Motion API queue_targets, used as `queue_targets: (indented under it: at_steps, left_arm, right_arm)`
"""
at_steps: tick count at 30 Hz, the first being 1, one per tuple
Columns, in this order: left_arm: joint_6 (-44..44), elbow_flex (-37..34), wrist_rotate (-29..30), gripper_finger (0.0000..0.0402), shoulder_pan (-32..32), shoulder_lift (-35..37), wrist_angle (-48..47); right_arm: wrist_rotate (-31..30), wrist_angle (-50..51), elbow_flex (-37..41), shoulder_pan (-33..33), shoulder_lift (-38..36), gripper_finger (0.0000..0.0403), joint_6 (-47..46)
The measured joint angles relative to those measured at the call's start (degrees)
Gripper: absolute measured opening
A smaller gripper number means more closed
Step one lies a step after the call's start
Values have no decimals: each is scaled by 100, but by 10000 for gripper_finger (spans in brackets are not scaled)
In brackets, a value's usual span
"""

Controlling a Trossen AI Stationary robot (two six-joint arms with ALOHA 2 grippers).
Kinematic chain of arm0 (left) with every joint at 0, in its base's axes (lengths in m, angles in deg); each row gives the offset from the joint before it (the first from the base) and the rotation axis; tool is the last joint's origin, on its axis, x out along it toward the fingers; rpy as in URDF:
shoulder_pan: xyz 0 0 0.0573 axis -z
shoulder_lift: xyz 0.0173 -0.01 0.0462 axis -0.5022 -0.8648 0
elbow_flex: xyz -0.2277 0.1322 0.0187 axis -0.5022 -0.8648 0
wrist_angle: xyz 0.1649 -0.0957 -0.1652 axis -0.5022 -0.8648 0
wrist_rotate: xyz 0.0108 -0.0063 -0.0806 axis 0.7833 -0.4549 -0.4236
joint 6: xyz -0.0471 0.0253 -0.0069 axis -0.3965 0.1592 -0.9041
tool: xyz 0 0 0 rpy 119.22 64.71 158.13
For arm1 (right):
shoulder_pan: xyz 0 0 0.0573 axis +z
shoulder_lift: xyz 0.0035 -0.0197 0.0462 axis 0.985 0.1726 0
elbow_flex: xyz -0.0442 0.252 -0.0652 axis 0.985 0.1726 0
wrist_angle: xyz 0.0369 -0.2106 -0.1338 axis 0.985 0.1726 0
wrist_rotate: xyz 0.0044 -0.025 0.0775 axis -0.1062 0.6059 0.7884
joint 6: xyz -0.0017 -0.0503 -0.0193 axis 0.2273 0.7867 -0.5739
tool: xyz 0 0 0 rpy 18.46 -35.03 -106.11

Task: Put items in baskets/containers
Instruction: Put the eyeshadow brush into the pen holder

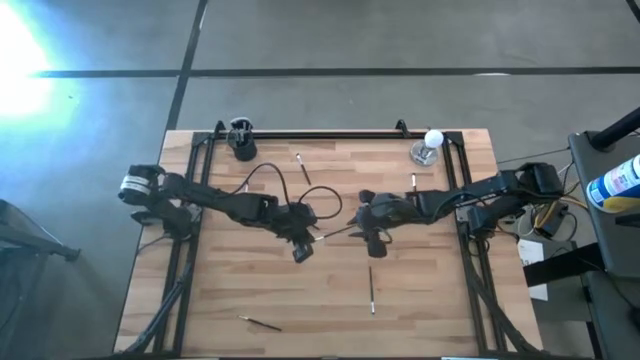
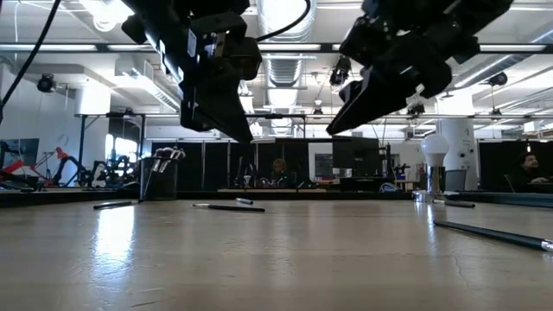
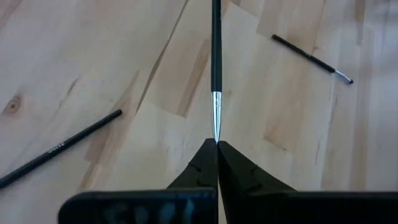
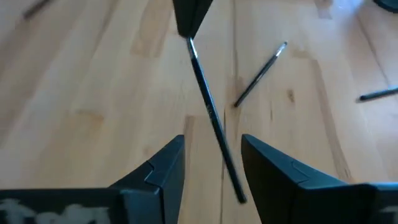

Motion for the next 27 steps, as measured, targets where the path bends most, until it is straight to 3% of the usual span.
queue_targets:
  at_steps: [8,16,22,27]
  left_arm:
    - [-21,0,-92,0,-13,0,15]
    - [-31,0,-72,0,-66,7,-55]
    - [-54,0,85,5,-100,30,-113]
    - [120,-17,364,43,-93,243,-368]
  right_arm:
    - [-331,266,-378,0,651,121,514]
    - [-323,299,-358,17,663,18,477]
    - [-300,360,-334,26,552,10,455]
    - [-259,270,-139,24,543,9,259]
